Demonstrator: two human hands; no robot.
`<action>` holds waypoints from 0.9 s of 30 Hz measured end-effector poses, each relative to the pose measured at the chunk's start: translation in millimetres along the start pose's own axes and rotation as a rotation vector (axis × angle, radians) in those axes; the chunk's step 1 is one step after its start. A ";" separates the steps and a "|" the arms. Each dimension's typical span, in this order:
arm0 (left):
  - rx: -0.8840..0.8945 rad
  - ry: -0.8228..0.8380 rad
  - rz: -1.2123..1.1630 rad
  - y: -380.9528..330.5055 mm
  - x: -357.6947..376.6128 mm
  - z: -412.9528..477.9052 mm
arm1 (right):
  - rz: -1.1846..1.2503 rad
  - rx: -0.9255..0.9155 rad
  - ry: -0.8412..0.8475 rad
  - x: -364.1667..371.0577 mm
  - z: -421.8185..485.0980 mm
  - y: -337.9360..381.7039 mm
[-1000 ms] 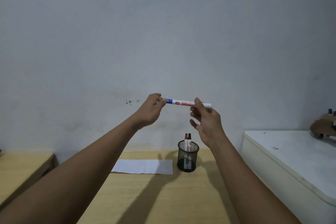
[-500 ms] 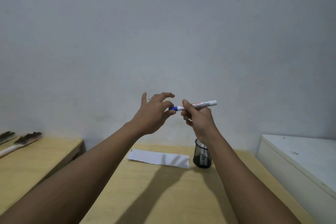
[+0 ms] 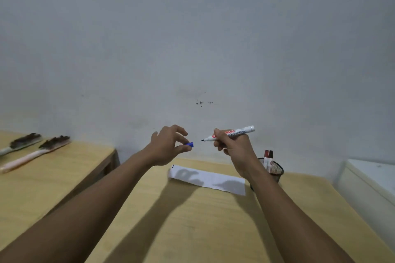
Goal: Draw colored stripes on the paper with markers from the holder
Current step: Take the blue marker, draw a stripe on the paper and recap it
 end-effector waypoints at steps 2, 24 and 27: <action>-0.059 -0.009 0.095 22.1 10.7 -9.0 | -0.008 0.034 -0.003 9.0 8.3 -20.3; -0.092 0.163 0.221 120.4 101.6 -42.3 | -0.311 0.143 0.003 98.7 99.6 -187.8; -0.096 0.193 0.223 126.4 104.5 -40.9 | -0.308 0.126 -0.008 95.4 99.6 -189.7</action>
Point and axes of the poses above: each hand's wrist, its own z-axis towards the middle knuckle, its own x-axis out of the palm, y = z × x, the point moved 8 cm from there along z, towards the middle knuckle, and after that the axes turned 7 degrees about x, right-handed, at the moved point
